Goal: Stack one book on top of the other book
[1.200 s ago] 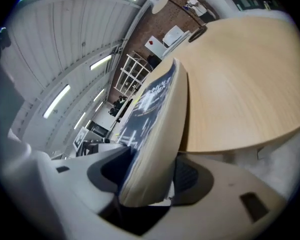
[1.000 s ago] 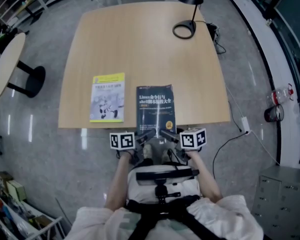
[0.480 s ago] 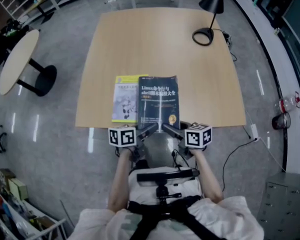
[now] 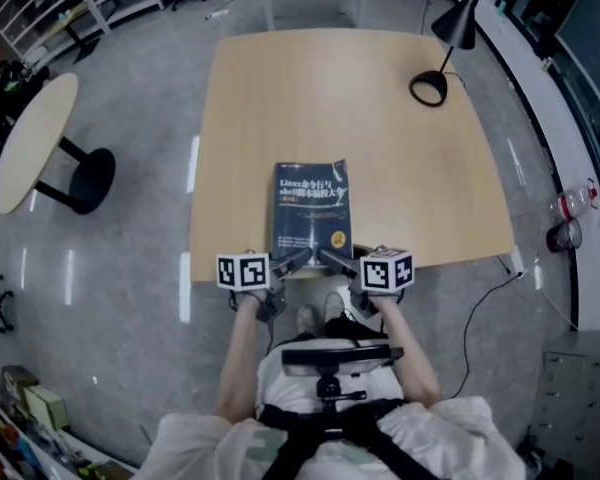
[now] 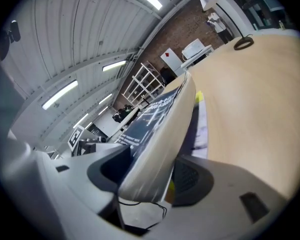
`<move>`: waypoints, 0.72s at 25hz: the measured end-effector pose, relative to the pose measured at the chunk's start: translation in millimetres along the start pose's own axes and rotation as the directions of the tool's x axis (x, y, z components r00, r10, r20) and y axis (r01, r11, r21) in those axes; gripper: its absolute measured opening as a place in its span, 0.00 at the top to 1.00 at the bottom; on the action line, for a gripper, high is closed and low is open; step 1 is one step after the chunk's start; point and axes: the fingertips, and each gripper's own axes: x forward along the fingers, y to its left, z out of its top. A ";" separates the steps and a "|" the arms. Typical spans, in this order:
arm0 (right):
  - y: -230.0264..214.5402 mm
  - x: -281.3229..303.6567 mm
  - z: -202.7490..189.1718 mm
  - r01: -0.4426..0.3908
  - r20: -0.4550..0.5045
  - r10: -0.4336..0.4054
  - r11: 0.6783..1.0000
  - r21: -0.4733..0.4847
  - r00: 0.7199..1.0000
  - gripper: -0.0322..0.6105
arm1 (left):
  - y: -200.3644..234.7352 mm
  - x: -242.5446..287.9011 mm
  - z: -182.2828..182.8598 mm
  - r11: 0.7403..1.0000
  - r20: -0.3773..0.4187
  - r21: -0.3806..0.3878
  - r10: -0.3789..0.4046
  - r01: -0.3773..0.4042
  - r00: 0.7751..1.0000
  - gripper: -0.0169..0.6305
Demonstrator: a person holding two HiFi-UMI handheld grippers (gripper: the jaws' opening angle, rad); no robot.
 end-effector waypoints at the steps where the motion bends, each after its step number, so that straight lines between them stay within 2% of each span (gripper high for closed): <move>1: -2.9 4.5 1.9 0.006 -0.006 -0.006 1.000 0.007 1.000 0.55 | 4.9 1.5 3.1 1.000 -0.002 -0.008 -0.001 0.001 1.000 0.63; 6: -21.8 15.0 2.8 0.039 -0.029 -0.038 0.998 0.047 0.999 0.55 | 21.9 15.9 7.1 0.999 -0.032 -0.040 -0.007 0.005 0.999 0.63; 13: -29.0 17.9 -0.8 0.065 -0.019 -0.064 0.997 0.051 0.998 0.56 | 27.1 18.7 4.9 0.998 -0.052 -0.063 0.006 -0.009 0.999 0.63; 18: -35.3 17.7 -2.4 0.121 -0.013 -0.120 0.992 0.027 0.993 0.52 | 29.8 20.4 3.0 0.997 -0.074 -0.059 0.038 -0.042 0.997 0.63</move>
